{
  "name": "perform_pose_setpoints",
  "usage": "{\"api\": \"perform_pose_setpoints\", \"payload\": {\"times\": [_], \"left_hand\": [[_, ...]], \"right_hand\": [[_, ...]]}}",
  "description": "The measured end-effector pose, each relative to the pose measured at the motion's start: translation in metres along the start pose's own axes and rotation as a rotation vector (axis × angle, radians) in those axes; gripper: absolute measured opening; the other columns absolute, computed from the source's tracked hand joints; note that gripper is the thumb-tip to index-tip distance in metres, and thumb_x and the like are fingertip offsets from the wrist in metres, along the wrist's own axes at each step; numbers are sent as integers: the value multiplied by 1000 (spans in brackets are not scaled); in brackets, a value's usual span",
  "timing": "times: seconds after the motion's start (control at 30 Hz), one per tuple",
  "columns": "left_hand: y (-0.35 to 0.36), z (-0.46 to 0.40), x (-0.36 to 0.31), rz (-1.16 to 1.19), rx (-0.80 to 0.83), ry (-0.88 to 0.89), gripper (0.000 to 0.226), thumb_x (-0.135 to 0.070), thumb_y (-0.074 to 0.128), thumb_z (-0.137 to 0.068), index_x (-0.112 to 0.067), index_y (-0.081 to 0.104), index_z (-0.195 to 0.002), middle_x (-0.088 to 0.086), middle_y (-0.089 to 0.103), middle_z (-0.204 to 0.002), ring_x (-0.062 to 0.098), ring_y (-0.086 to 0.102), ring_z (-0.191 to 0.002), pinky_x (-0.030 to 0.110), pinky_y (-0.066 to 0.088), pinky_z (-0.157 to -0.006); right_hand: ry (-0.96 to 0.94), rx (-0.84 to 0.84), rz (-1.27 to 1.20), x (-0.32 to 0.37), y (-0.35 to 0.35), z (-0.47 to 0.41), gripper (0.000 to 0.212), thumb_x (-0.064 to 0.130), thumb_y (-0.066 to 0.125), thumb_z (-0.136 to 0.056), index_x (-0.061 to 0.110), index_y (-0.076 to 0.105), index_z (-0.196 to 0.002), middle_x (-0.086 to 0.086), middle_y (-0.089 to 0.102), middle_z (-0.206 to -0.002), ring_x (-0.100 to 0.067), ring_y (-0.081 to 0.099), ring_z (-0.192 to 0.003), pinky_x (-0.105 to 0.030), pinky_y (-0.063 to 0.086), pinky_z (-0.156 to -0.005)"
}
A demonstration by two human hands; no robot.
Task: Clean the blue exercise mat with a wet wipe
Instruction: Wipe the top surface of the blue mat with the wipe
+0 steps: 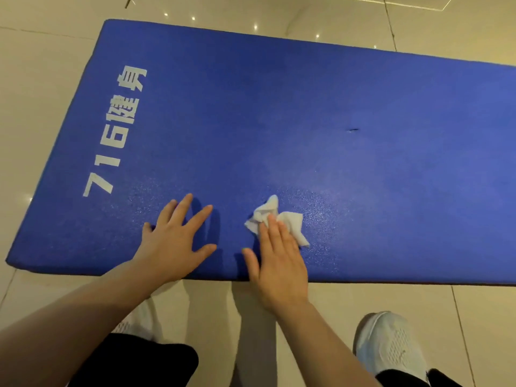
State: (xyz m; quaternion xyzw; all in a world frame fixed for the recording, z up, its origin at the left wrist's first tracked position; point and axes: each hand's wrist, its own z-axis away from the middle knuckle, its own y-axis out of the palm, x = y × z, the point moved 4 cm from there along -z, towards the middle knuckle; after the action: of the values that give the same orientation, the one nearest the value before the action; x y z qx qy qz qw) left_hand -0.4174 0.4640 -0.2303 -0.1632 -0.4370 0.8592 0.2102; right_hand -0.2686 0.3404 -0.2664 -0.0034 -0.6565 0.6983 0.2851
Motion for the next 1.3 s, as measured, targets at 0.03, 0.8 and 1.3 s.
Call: {"api": "perform_pose_setpoints", "payload": {"times": [0.03, 0.8, 1.3], "left_hand": [[1, -2, 1, 15, 44, -10, 80, -66, 40, -91, -41, -6, -152, -2, -18, -162, 26, -10, -150, 58, 17, -116], [-32, -64, 3, -23, 250, -109, 131, -44, 82, -72, -35, -24, -149, 6, -33, -156, 43, -17, -145, 52, 30, -113], [-26, -70, 12, 37, 224, -81, 133, -41, 84, -69, -41, -24, -147, 1, -37, -154, 41, -21, -145, 59, 37, -108]], "right_hand": [[112, 4, -30, -17, -9, -6, 76, 62, 16, -94, 16, 36, -151, -1, 26, -160, -20, 19, -149, -36, 18, -119], [225, 99, 45, -71, -48, -110, 66, 51, 27, -102, 7, 25, -151, -12, 7, -163, -29, 6, -148, -40, 3, -121], [-24, 22, -60, -21, -30, -149, 62, 44, 22, -96, 12, 37, -147, -10, 25, -160, -31, 22, -145, -44, 14, -120]]}}
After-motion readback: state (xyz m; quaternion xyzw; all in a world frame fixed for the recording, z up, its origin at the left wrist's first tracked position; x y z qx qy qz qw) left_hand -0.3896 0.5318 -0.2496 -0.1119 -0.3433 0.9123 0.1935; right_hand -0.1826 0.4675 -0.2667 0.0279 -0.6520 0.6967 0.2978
